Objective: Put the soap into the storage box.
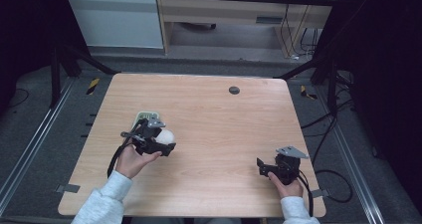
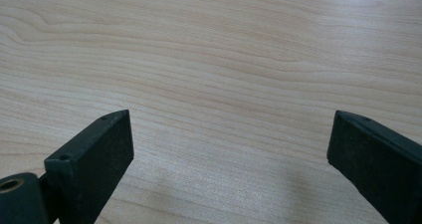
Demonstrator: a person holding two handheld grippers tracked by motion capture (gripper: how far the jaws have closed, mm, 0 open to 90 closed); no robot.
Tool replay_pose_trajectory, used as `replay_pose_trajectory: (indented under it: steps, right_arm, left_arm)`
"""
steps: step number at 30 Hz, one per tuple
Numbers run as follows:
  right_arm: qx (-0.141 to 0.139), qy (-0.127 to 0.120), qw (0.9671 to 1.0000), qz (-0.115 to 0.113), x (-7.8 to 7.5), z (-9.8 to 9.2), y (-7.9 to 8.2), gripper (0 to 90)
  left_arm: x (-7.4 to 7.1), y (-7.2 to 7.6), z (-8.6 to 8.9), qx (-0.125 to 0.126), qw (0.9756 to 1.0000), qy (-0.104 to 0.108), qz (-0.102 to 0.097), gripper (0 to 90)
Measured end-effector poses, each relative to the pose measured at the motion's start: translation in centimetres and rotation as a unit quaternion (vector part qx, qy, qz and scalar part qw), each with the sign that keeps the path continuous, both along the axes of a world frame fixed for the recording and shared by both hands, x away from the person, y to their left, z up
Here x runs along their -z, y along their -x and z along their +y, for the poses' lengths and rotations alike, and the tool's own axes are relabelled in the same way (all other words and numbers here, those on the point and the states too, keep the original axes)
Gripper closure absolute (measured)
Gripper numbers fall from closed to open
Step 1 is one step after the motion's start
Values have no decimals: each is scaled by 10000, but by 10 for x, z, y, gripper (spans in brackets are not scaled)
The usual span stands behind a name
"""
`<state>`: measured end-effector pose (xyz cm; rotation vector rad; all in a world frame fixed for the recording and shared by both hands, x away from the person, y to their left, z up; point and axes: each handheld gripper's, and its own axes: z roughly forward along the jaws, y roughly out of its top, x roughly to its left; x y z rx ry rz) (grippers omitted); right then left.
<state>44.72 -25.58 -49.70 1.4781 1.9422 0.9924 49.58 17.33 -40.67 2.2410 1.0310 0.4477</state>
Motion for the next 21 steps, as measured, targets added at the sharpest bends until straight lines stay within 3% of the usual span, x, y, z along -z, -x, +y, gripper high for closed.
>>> replay_pose_trajectory:
  steps: [21]
  right_arm:
    - [17, 23, 10000, -8, 0, 0, 0, 47]
  left_arm:
    - [-4, -19, 29, -446, 9990, -16, 15, 234]
